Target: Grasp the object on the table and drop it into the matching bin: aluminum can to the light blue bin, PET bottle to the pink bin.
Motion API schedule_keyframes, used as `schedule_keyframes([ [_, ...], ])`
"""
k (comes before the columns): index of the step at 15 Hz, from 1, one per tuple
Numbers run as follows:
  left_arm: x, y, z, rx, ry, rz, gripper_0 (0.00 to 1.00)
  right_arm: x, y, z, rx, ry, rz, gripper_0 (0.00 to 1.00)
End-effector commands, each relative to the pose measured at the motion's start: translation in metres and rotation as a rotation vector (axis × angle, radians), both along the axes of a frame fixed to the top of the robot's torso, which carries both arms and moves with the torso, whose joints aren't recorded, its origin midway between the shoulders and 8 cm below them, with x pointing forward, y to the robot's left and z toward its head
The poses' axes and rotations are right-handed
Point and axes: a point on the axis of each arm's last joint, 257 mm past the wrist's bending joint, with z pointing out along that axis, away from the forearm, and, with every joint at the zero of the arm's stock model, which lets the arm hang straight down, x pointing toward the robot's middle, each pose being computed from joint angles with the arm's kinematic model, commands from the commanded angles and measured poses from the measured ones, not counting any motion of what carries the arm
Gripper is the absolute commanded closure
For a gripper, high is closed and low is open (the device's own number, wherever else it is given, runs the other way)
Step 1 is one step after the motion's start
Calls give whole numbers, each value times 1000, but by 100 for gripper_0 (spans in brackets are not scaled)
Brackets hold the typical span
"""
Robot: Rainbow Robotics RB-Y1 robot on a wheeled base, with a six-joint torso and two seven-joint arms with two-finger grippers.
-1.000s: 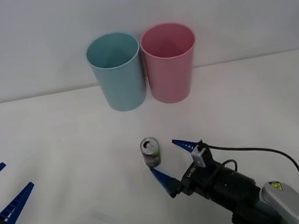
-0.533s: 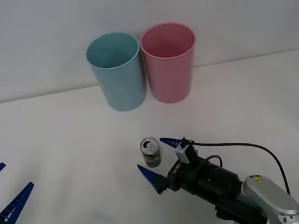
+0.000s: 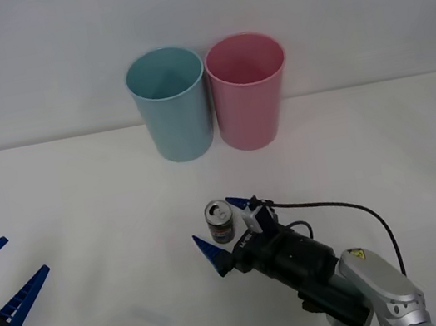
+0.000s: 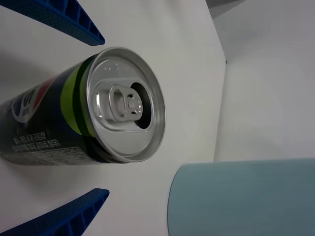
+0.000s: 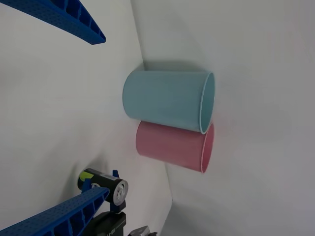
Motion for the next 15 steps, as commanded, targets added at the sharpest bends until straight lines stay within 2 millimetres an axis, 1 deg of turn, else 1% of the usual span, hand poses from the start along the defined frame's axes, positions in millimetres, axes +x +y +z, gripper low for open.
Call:
schedule_keyframes([
  [1,0,0,0,0,0,0,0,0,0,0,-3,-3,-1,0],
  [2,0,0,0,0,0,0,0,0,0,0,-3,-5,-1,0],
  [3,0,0,0,0,0,0,0,0,0,0,-7,-8,0,31],
  [4,0,0,0,0,0,0,0,0,0,1,-4,-10,0,89],
  [5,0,0,0,0,0,0,0,1,-1,2,-7,-13,-1,100],
  [10,0,0,0,0,0,0,0,2,-3,3,-5,-16,-6,100],
  [12,0,0,0,0,0,0,0,3,-2,9,1,-27,-2,100],
  [15,0,0,0,0,0,0,0,4,-6,15,5,-40,3,100],
])
